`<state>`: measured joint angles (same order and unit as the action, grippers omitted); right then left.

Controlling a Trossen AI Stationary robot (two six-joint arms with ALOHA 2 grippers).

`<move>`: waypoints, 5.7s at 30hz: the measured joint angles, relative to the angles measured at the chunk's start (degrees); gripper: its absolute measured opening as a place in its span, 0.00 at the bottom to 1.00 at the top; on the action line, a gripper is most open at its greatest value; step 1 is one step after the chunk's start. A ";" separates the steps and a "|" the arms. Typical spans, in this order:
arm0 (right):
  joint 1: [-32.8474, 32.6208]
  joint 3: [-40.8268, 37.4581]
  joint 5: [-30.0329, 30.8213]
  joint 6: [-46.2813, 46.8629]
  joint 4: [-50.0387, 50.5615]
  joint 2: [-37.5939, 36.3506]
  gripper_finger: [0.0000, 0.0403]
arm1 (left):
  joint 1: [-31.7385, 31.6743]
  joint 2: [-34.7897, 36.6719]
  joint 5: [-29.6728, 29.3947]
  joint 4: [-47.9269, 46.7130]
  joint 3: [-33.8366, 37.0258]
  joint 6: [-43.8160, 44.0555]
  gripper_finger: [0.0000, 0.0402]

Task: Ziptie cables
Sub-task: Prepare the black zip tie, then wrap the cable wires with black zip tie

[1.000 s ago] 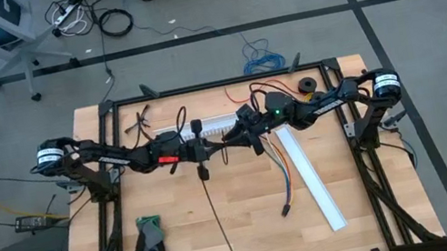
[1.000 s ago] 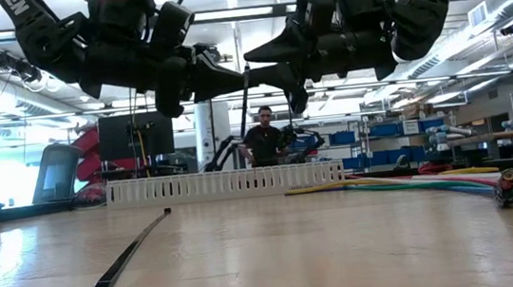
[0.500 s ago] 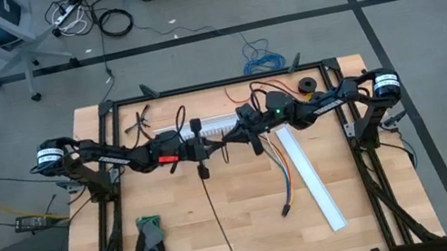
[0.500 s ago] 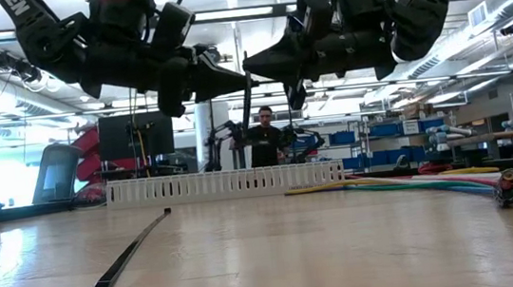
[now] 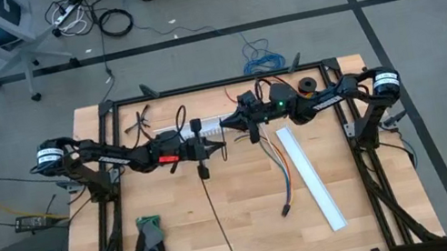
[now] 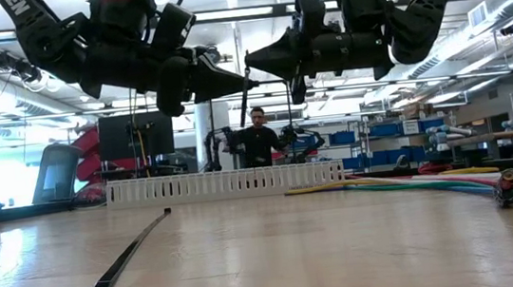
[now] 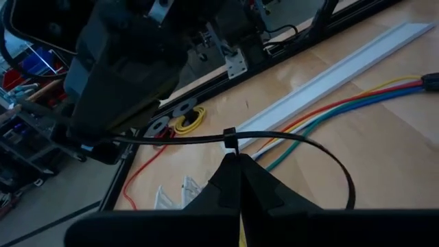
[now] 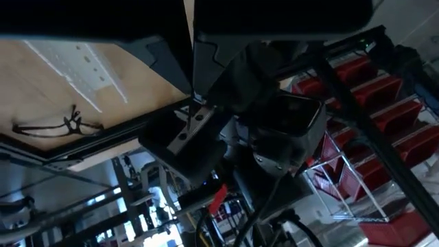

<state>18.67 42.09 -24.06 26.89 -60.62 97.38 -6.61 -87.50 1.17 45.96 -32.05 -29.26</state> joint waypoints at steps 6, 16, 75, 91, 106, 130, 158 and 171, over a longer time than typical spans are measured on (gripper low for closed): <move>-0.09 0.00 -6.66 -0.39 0.03 0.00 0.01 | 0.01 -0.04 -2.08 -1.65 0.02 -0.04 0.00; -0.74 0.00 -11.65 -0.92 5.32 0.00 0.28 | -0.04 -0.04 -6.67 -7.22 0.02 1.34 0.00; -0.71 -0.02 -12.83 -5.33 23.81 -0.04 0.43 | -3.43 2.03 -4.03 -67.63 -13.50 46.44 0.34; -5.86 -0.24 -7.22 -8.64 33.77 -0.04 0.43 | 10.18 2.03 -13.92 -68.22 -13.49 77.67 0.30; -25.07 -0.23 29.63 -8.48 60.26 -6.48 0.32 | 29.62 0.44 -31.16 -64.75 -13.49 104.47 0.30; -45.70 -0.24 57.44 1.95 78.89 -22.33 0.31 | 26.86 -9.46 -36.15 -74.86 -23.02 115.62 0.30; -46.28 -4.11 56.83 4.98 74.36 -21.55 0.31 | 21.73 -18.68 -31.35 -75.83 -23.15 118.14 0.02; -46.39 -4.11 57.29 2.85 72.36 -21.55 0.31 | 25.11 -16.90 -45.55 -73.07 -29.12 100.77 0.00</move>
<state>-27.73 37.98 33.23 29.75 11.74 75.83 18.49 -104.40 -44.38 -27.11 -61.17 71.51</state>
